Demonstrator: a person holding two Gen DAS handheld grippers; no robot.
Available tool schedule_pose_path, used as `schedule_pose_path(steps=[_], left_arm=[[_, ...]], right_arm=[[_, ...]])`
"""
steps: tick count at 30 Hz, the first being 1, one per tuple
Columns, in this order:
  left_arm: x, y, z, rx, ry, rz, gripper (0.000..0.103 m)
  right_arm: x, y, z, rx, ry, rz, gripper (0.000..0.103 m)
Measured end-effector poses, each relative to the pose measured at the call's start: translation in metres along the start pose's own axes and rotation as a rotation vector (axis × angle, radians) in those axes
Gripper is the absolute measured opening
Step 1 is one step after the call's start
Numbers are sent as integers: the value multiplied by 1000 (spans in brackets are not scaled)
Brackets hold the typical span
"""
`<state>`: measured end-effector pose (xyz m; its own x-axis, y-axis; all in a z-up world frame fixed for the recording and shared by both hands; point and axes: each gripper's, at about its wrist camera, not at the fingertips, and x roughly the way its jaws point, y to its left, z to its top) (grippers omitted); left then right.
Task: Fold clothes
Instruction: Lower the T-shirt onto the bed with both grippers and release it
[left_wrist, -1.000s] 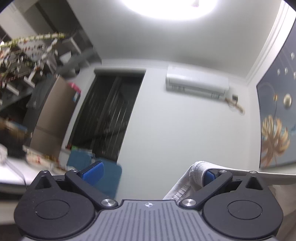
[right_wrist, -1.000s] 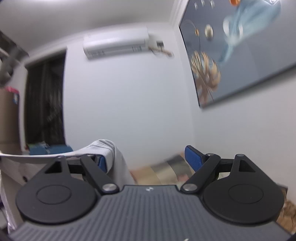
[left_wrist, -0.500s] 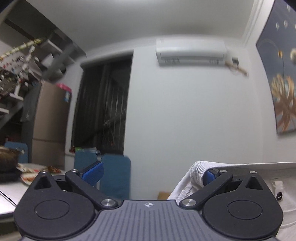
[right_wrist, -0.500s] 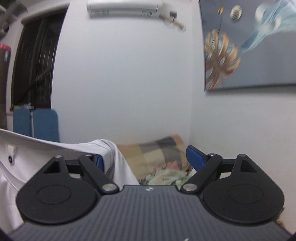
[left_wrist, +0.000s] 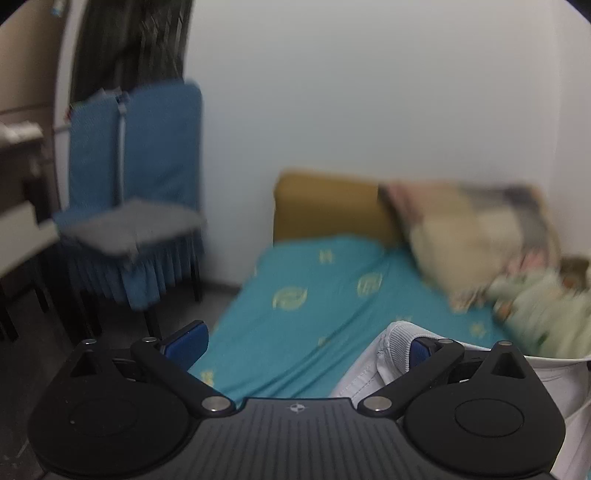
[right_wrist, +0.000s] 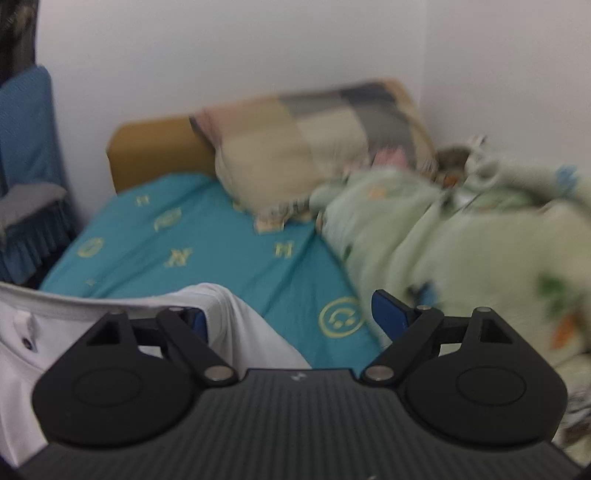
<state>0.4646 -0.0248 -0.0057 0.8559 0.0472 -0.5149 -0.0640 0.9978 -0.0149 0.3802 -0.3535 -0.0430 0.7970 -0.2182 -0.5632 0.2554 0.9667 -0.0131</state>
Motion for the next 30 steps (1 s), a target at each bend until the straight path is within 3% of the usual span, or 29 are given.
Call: schedule_pose_path(steps=[4, 6, 8, 12, 16, 21, 30], left_arm=[[94, -4, -47, 3, 136, -23, 103], [135, -1, -75, -9, 222, -46, 103], [154, 5, -94, 5, 301, -52, 103], [156, -3, -104, 136, 362, -53, 103], [123, -5, -88, 132, 374, -100, 103], [45, -1, -77, 37, 272, -99, 103], [-144, 2, -82, 64, 34, -66, 103]], right_arm=[[80, 14, -39, -51, 88, 7, 86], [109, 20, -54, -76, 194, 55, 87], [136, 24, -65, -107, 322, 129, 86], [130, 29, -61, -153, 335, 231, 87], [109, 22, -51, -57, 325, 283, 87], [43, 17, -48, 17, 186, 311, 87], [-151, 3, -79, -35, -48, 335, 87]])
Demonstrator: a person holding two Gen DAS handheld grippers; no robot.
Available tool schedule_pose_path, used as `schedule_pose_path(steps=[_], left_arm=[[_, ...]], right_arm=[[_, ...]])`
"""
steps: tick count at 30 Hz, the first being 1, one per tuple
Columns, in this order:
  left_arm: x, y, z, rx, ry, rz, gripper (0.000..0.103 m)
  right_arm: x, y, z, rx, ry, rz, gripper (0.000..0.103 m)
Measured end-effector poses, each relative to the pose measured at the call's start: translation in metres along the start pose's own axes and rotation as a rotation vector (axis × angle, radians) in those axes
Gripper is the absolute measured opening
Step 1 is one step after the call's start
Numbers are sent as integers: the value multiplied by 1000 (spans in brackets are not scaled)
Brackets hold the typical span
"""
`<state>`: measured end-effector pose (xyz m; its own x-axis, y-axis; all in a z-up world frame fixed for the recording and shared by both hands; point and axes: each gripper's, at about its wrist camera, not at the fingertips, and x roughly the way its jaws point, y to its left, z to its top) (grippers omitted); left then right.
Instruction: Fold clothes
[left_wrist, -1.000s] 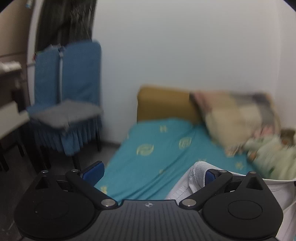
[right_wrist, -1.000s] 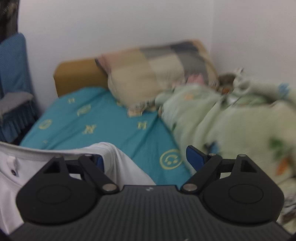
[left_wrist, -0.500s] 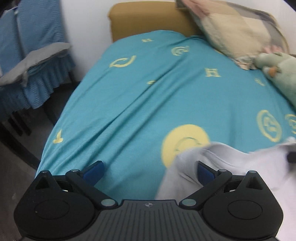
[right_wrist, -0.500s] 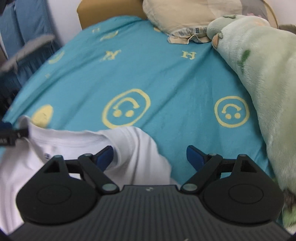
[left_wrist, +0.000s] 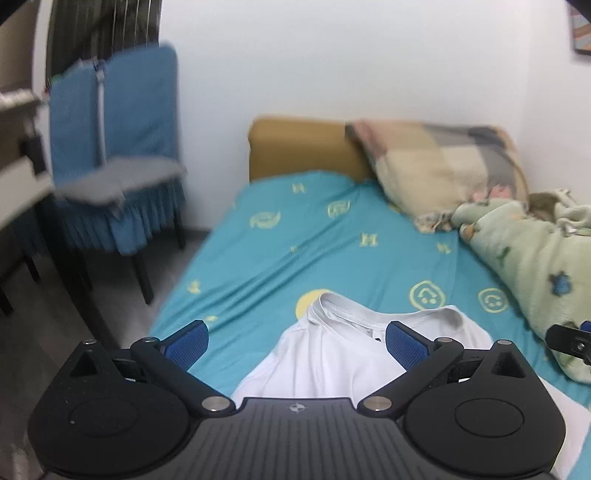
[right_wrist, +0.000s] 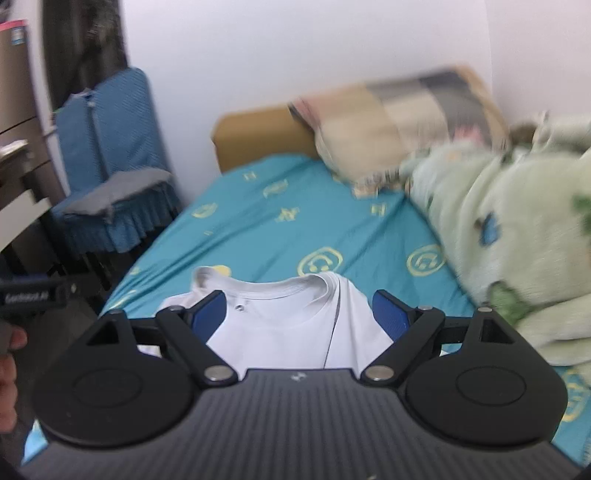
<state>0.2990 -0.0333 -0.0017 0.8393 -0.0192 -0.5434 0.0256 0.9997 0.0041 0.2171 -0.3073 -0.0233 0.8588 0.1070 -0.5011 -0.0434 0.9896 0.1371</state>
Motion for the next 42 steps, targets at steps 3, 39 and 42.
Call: schedule_pose_path(steps=[3, 39, 42], left_arm=[[-65, 3, -11, 10, -51, 16, 103], [-41, 135, -185, -590, 170, -45, 50], [-35, 121, -180, -504, 176, -19, 28]], right_arm=[[-62, 14, -11, -10, -57, 12, 87], [-108, 25, -139, 176, 95, -6, 87], [-105, 25, -140, 175, 111, -2, 87]])
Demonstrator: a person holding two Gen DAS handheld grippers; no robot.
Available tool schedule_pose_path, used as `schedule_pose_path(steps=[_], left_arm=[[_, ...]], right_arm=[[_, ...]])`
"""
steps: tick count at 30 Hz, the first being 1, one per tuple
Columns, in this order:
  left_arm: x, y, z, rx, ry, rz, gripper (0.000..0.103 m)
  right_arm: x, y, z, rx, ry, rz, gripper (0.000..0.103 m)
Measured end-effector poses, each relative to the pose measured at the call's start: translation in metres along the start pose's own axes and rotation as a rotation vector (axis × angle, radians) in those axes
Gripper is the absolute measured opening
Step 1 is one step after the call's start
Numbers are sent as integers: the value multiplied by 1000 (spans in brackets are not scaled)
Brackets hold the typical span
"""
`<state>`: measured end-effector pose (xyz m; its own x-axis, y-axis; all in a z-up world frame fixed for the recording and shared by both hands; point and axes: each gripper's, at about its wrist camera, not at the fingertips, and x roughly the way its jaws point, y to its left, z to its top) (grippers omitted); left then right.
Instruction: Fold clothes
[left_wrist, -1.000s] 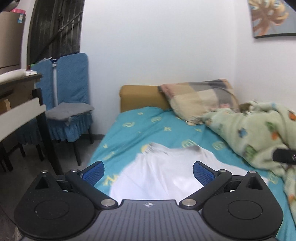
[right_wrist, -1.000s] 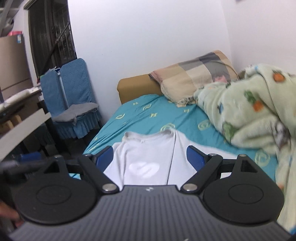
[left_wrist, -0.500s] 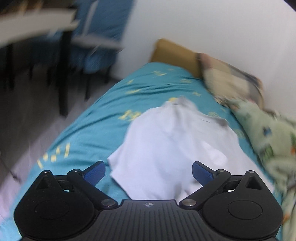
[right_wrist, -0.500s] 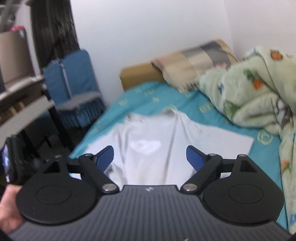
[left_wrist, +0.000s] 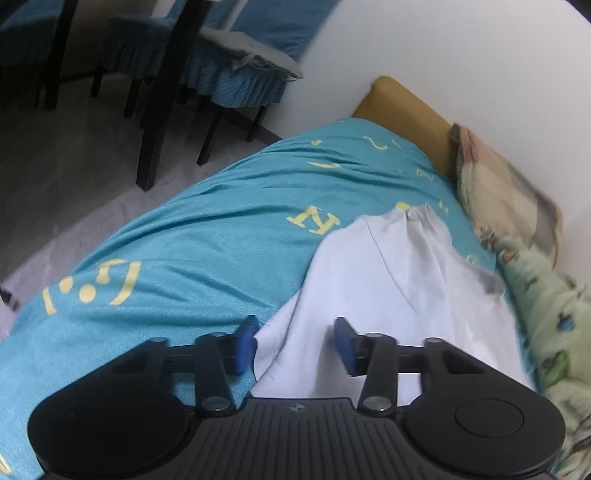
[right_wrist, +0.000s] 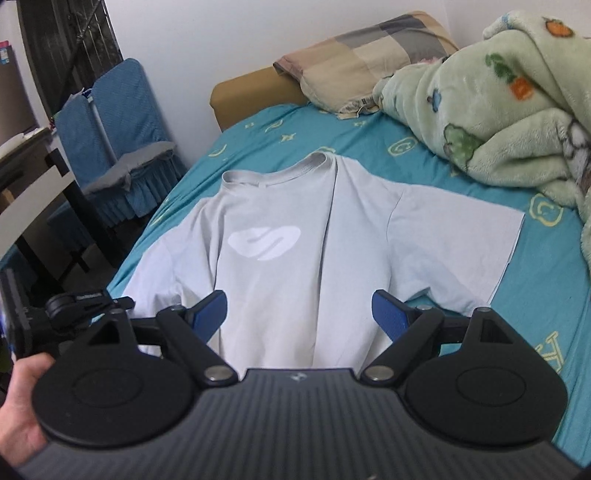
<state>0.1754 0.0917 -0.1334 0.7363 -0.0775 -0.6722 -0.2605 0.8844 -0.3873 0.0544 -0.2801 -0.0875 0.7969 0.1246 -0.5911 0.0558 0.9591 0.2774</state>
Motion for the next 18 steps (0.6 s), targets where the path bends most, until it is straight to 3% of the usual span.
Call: schedule_pose_path(steps=[1, 2, 5, 9, 13, 18], left_arm=[[2, -4, 3, 20, 1, 4, 11], [4, -7, 8, 32, 1, 6, 7], [7, -10, 36, 23, -42, 28, 4], [8, -13, 104, 82, -139, 87, 4], [20, -27, 182, 146, -244, 199, 3], [66, -36, 238, 198, -307, 368, 2]], right_arm=[[0, 1, -1, -4, 1, 2, 87], [0, 2, -2, -8, 2, 4, 87], [0, 4, -4, -31, 3, -18, 87], [2, 6, -3, -42, -1, -41, 87], [13, 8, 3, -44, -23, -59, 87], [36, 10, 9, -63, -39, -98, 87]])
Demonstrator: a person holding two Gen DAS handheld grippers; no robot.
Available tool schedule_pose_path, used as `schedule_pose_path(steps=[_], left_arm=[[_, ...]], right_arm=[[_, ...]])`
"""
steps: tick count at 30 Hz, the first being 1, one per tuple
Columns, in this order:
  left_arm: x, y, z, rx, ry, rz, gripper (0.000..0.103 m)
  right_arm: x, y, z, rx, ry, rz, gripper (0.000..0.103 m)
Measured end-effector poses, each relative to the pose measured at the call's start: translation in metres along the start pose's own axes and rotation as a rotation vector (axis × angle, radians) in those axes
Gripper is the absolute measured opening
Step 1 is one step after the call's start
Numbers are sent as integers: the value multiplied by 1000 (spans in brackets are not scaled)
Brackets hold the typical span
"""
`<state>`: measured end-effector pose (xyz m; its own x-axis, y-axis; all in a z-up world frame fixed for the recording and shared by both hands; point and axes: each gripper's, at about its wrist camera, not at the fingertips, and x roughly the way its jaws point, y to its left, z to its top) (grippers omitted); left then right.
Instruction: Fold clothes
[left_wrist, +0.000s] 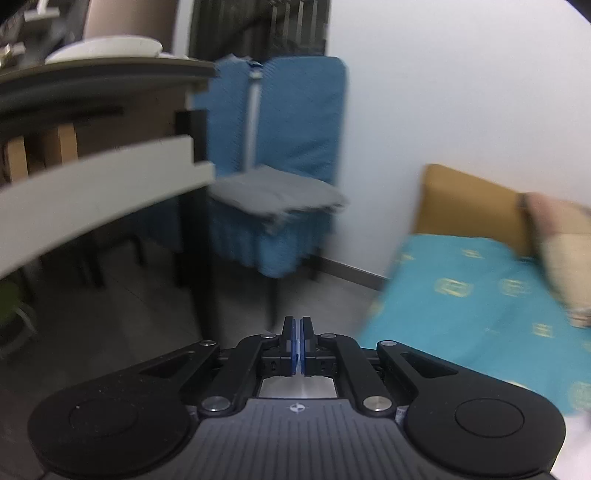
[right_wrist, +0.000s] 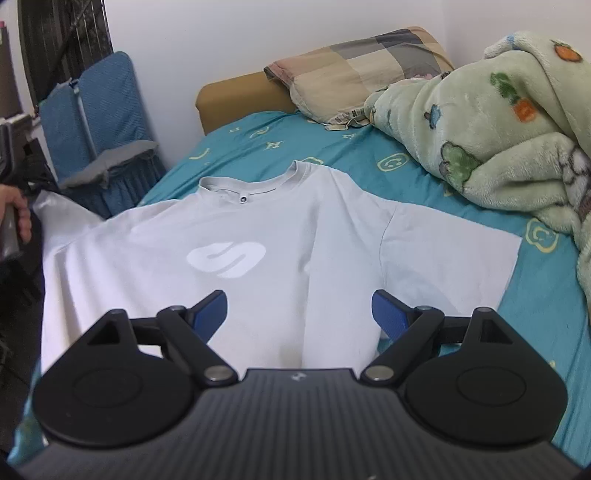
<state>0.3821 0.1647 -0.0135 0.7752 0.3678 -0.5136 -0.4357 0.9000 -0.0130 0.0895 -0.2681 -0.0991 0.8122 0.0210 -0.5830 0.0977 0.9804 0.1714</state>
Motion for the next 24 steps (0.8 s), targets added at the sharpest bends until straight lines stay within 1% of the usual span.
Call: schedule_pose_path(steps=[2, 5, 6, 7, 8, 9, 10, 12, 16, 21, 23, 24], left_arm=[[25, -2, -4, -26, 47, 10, 2], [42, 0, -24, -36, 115, -16, 5], [43, 0, -31, -30, 134, -32, 10], [41, 0, -37, -25, 149, -45, 20], [36, 1, -42, -22, 161, -56, 26], [31, 3, -46, -19, 172, -73, 39], [21, 6, -51, -14, 180, -86, 49], [-4, 12, -62, 1, 193, -107, 53], [-78, 20, -85, 27, 226, -168, 56], [-193, 31, -134, 38, 331, -276, 56], [-234, 30, -159, 57, 394, -331, 55], [-253, 29, -171, 68, 427, -360, 53]], right_arm=[[12, 0, 1, -16, 2, -18, 87], [27, -1, 3, -15, 6, -29, 87], [31, -2, 3, -8, 11, -24, 87], [35, -3, 4, -1, 16, -19, 87], [37, -4, 5, 3, 16, -16, 87], [38, -5, 6, 5, 14, -14, 87], [38, -4, 6, 6, 9, -11, 87], [36, -4, 7, 6, -2, -4, 87], [23, -5, 9, 5, -28, 14, 87], [-1, -9, 10, 9, -53, 31, 87], [-11, -11, 10, 4, -62, 24, 87], [-17, -13, 9, 1, -63, 19, 87]])
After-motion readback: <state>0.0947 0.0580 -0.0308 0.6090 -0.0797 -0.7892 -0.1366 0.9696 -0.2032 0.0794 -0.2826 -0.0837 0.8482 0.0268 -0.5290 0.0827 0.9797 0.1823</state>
